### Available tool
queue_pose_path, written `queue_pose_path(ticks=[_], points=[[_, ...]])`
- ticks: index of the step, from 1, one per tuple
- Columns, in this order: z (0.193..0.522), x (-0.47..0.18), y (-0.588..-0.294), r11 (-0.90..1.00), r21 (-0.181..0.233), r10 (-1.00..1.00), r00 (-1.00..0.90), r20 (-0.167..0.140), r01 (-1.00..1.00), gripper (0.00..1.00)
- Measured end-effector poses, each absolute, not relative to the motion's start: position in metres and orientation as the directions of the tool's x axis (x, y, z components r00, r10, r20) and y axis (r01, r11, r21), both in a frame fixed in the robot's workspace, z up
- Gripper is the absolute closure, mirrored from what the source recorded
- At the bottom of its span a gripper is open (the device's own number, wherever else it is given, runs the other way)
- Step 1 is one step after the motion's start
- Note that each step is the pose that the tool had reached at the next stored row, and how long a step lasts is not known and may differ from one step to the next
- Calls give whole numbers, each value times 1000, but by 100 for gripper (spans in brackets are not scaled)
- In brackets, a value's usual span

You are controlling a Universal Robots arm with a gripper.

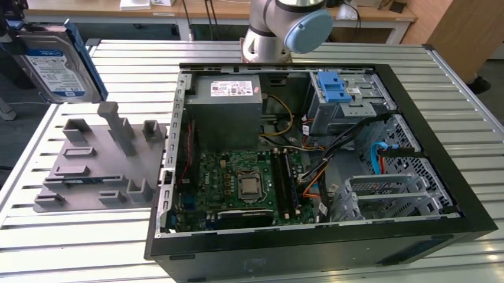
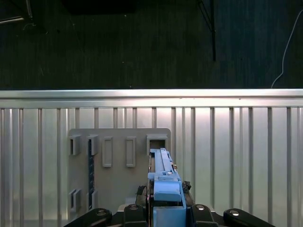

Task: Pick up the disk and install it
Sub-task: 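Pick up the disk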

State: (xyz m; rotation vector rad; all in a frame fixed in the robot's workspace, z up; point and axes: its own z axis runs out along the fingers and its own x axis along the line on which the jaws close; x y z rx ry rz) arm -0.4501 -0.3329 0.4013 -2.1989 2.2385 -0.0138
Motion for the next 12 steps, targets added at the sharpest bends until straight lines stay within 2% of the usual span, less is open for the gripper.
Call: queue_pose_path(ticks=[12], points=[[410,-450,-333,18,-9,-1000,-18,4,-1000,64]])
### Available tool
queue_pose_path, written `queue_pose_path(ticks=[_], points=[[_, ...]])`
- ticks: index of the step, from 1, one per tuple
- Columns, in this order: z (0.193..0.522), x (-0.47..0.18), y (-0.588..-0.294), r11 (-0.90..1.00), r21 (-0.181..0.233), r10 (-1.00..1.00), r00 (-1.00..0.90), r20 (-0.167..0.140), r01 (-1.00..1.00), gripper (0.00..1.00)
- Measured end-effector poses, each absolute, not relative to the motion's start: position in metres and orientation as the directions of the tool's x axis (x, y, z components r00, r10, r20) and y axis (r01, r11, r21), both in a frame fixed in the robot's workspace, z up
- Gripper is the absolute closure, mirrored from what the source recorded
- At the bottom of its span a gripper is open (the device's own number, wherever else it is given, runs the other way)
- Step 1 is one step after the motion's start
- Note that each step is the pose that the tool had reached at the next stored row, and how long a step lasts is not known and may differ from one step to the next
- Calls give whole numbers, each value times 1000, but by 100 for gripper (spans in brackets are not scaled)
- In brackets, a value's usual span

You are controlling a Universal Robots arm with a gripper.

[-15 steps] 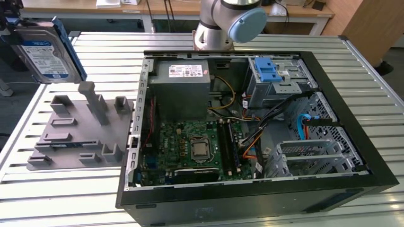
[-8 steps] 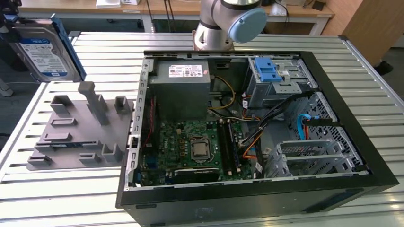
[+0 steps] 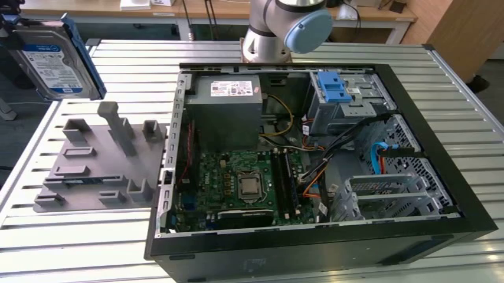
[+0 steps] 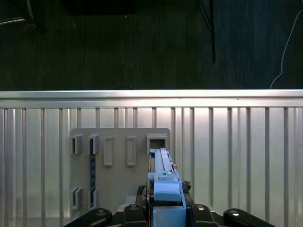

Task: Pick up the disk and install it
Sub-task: 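Pick up the disk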

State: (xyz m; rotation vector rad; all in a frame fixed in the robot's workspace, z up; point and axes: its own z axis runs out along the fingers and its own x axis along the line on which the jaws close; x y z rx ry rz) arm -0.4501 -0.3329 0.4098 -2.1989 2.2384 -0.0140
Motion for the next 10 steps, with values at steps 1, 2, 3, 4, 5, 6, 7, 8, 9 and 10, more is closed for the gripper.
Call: queue_pose_path(ticks=[1,2,3,4,5,6,7,8,9,10], points=[[411,-450,-333,18,-9,-1000,-18,4,-1000,64],[411,-450,-333,18,-9,-1000,-18,4,-1000,64],[413,-450,-333,18,-9,-1000,-18,3,-1000,64],[413,-450,-333,18,-9,-1000,-18,3,-1000,64],[414,-450,-333,18,-9,-1000,-18,4,-1000,64],[415,-450,-333,18,-9,-1000,-18,4,-1000,64],[416,-450,-333,18,-9,-1000,-18,4,-1000,64],[416,-450,-333,18,-9,-1000,-18,4,-1000,64],[417,-450,-333,18,-9,-1000,-18,4,-1000,64],[418,-450,-333,18,-9,-1000,-18,4,-1000,64]])
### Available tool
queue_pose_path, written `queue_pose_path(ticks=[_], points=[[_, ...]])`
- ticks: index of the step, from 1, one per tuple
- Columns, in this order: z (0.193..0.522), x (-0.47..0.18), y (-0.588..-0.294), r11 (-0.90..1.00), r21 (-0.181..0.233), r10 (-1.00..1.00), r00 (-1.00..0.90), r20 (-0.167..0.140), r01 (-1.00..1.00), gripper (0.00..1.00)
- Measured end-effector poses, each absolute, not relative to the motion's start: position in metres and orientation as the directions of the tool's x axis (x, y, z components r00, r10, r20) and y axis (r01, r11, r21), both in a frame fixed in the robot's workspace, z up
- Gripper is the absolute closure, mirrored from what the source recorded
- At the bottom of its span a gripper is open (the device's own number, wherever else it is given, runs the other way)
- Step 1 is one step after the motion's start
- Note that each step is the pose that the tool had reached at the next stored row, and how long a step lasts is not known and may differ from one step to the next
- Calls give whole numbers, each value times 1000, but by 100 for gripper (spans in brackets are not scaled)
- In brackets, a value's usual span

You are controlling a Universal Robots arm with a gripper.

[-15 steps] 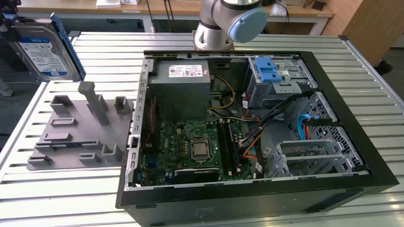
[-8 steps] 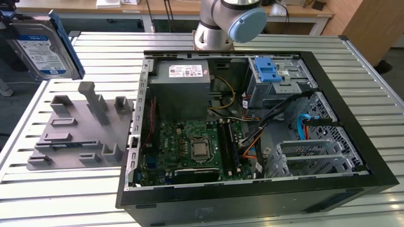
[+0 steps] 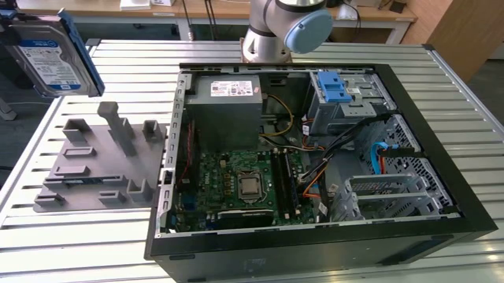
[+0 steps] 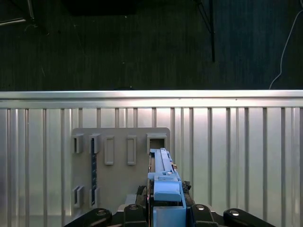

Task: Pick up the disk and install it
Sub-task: 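Pick up the disk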

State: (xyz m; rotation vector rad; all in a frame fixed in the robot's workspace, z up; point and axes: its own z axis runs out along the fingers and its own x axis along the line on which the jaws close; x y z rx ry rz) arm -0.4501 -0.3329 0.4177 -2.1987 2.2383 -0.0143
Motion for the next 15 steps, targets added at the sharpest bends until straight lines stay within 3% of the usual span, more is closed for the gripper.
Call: queue_pose_path(ticks=[15], points=[[429,-450,-333,18,-10,-1000,-18,4,-1000,64]])
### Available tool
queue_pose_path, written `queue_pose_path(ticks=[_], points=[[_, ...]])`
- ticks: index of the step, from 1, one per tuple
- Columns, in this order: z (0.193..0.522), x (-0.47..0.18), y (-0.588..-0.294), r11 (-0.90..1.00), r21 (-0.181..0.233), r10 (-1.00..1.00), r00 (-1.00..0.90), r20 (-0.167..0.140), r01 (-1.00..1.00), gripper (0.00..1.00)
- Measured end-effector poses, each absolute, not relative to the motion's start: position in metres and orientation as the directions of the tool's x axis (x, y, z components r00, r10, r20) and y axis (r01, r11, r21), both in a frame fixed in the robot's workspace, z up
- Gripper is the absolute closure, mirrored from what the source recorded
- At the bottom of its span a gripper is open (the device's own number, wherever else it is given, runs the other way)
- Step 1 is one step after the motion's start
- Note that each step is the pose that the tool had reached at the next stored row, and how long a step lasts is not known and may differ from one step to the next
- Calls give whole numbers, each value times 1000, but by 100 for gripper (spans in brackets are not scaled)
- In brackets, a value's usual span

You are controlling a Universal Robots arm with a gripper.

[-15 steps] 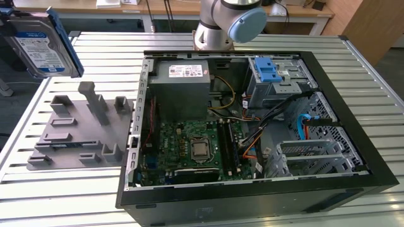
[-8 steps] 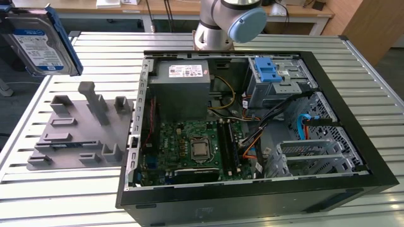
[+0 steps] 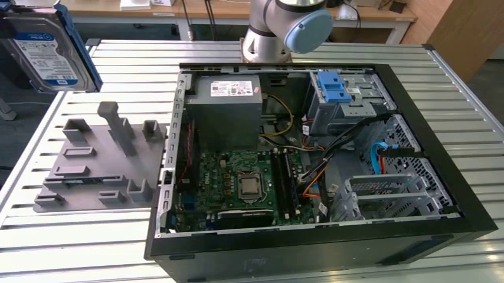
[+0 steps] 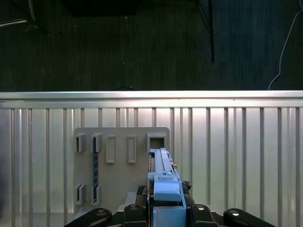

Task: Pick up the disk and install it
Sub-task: 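Pick up the disk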

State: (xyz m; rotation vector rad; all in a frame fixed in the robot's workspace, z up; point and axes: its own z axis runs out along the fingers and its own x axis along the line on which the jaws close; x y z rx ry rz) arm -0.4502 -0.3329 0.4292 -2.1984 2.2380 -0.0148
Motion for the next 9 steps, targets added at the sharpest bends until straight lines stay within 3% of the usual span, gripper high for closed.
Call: queue_pose_path(ticks=[9], points=[[436,-450,-333,18,-10,-1000,-18,3,-1000,64]])
